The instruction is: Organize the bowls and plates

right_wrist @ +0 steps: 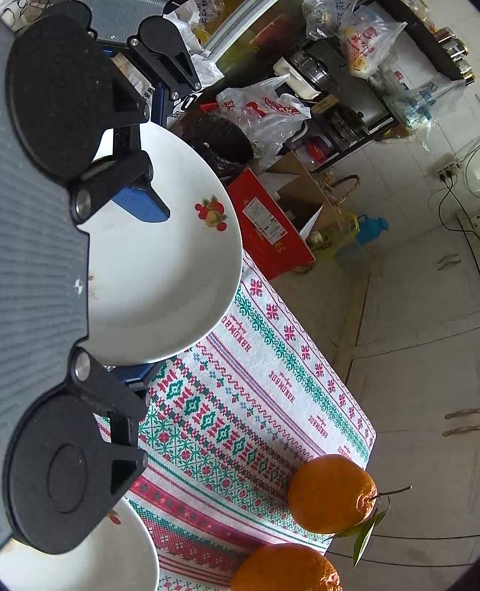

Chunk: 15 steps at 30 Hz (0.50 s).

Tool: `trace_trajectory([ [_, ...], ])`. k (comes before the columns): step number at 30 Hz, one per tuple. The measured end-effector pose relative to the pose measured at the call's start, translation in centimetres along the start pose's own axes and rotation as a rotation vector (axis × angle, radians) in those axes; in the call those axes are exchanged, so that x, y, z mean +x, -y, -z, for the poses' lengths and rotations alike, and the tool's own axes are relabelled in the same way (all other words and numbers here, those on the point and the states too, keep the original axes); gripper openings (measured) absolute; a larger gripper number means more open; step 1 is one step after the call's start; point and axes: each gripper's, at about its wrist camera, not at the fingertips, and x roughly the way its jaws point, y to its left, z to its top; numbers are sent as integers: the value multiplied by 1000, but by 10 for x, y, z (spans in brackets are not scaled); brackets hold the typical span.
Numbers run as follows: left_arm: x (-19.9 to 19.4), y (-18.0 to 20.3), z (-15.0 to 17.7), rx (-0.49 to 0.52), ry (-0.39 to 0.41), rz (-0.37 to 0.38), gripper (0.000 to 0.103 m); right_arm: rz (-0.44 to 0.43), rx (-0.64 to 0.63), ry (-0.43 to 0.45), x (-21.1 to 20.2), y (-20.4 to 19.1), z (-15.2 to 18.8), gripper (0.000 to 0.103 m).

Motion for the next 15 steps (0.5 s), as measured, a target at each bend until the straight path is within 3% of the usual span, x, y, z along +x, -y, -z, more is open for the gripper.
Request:
trace_trajectory([
  [15, 4, 1, -3, 17, -7, 2, 101, 21, 16, 12, 7, 12, 0, 82],
])
